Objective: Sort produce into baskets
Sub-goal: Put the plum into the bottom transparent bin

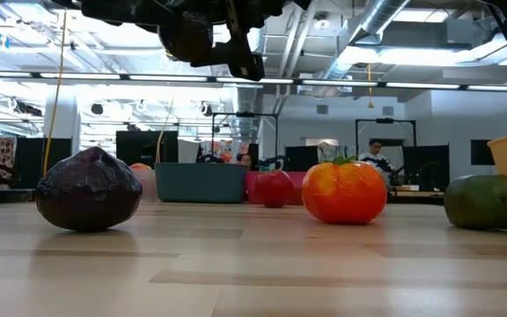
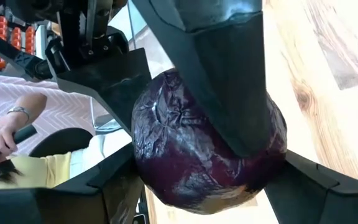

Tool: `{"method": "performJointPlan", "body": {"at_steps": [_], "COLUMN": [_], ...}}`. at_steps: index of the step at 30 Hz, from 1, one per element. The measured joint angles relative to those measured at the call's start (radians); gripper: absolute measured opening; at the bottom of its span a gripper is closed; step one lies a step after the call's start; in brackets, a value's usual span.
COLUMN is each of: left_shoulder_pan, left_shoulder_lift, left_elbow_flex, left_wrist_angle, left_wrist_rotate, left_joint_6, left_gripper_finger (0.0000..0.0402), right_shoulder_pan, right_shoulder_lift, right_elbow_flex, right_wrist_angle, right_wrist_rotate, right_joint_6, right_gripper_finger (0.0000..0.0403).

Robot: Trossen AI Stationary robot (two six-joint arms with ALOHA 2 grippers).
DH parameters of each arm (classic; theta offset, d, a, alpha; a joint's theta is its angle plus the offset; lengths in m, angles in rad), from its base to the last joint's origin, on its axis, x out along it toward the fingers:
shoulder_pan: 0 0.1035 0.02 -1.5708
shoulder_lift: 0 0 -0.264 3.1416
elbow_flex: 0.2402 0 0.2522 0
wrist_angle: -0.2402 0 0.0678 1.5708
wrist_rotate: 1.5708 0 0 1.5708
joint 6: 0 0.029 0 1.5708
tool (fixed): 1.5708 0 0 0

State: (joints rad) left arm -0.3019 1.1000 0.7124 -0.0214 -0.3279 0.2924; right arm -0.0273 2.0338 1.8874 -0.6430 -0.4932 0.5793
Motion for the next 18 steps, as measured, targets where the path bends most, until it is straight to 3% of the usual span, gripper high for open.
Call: {"method": "performJointPlan", "body": {"at_steps": [6, 18], "left_shoulder_pan": [0.0, 0.0], "left_shoulder_lift": [0.0, 0.0], "left_elbow_flex": [0.0, 0.0], "left_wrist_angle": [0.003, 0.002], "left_wrist_rotate": [-0.03, -0.047], "left_joint_6": [0.026, 0.043], "left_gripper_finger": [0.0353, 0.0234], "right_shoulder_pan": [0.0, 0.0], "right_shoulder_lift": [0.0, 0.0], "right_elbow_flex": [0.0, 0.0], "right_wrist_angle": [0.0, -0.001], "right_wrist_rotate": [-0.001, -0.002], "right_joint_6": [-0.001, 0.024], "right_gripper_finger": [0.0311, 0.0326]}}
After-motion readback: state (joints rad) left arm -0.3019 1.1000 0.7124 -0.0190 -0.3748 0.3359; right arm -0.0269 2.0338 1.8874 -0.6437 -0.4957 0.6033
